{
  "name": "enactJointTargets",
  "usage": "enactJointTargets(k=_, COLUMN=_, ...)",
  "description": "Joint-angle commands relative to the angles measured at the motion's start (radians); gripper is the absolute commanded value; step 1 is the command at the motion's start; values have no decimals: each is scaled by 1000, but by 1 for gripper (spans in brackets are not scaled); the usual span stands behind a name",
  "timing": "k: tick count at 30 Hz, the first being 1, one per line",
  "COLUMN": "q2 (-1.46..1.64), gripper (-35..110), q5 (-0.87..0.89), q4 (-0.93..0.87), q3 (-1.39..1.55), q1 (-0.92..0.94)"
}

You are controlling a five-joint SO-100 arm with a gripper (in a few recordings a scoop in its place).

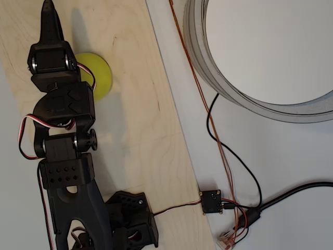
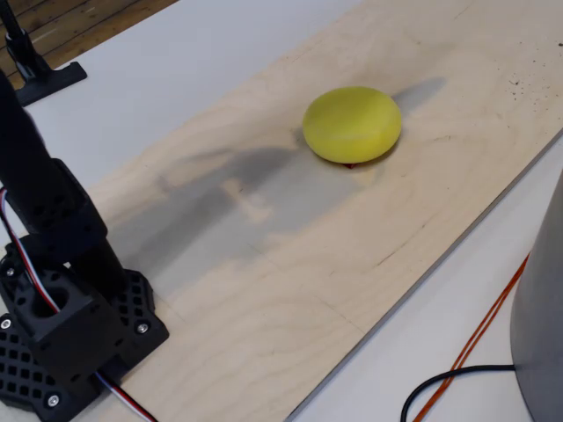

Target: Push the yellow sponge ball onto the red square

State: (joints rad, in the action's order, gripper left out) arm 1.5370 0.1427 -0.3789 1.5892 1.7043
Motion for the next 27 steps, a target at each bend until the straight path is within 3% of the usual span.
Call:
enactJointTargets(k=1, q2=20, gripper=0, q5=21, q4=2, q3=-41, q1=20)
enactJointTargets(k=4, q2=26, gripper=4, q5=28, q4=2, q3=-26, q1=17)
enactJointTargets(k=5, q2=35, gripper=22, q5=5, q4=2, q3=-12, q1=5)
enactJointTargets(k=7, q2=74, gripper=35, q5=-23, q4=9, q3=34, q1=-18)
enactJointTargets(k=12, q2=144, gripper=38, q5=-60, q4=100, q3=141, q1=-35)
enactJointTargets(k=17, q2=144, gripper=36, q5=-44, q4=100, q3=140, q1=-35)
enactJointTargets(k=22, q2=144, gripper=6, q5=-9, q4=103, q3=112, q1=-28)
enactJointTargets(k=27, q2=124, gripper=0, q5=-8, q4=101, q3=83, q1=-14)
